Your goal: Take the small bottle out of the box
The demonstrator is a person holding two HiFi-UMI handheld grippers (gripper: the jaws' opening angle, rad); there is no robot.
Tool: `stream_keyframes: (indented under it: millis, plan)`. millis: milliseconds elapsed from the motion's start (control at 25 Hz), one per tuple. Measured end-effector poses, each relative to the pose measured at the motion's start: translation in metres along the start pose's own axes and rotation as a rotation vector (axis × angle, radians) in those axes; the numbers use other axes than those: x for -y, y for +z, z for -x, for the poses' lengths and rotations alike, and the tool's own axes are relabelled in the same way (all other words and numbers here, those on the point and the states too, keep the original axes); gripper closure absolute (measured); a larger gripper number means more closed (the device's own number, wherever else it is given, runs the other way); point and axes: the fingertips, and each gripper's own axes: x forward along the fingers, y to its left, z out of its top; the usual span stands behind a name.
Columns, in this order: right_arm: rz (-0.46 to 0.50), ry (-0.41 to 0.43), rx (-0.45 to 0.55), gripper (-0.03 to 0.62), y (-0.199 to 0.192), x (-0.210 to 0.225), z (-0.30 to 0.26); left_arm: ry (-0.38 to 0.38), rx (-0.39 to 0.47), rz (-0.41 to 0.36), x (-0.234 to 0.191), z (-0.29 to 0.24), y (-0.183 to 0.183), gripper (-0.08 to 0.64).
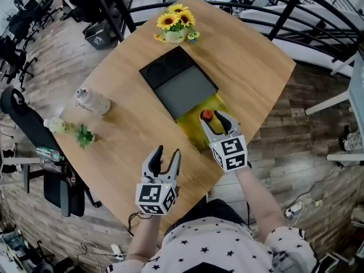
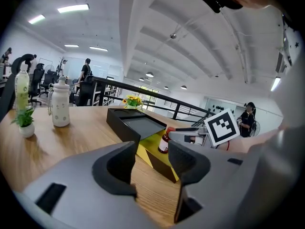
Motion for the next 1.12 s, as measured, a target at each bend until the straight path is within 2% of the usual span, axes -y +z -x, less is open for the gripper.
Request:
stream_keyframes:
  millis: [400,600,1120]
  plan:
    - [0.003,0.007,-0.053,0.396,0.001,-0.002,-0.008,-0.014,-0.017,0.001,-0.001,-0.002,-0.005,0.364]
    - [0.037,-0.013,-0.068,0.445,0.000,-0.001,-0.013,-0.014,-0.019,-0.001,-0.002,-0.001,-0.006,0.364]
    - [0.079,-0.024,-0.041,0.449,0.013,-0.010,0.005,-0.020,0.015,-0.005,0.003,0.013,0.004,0.364]
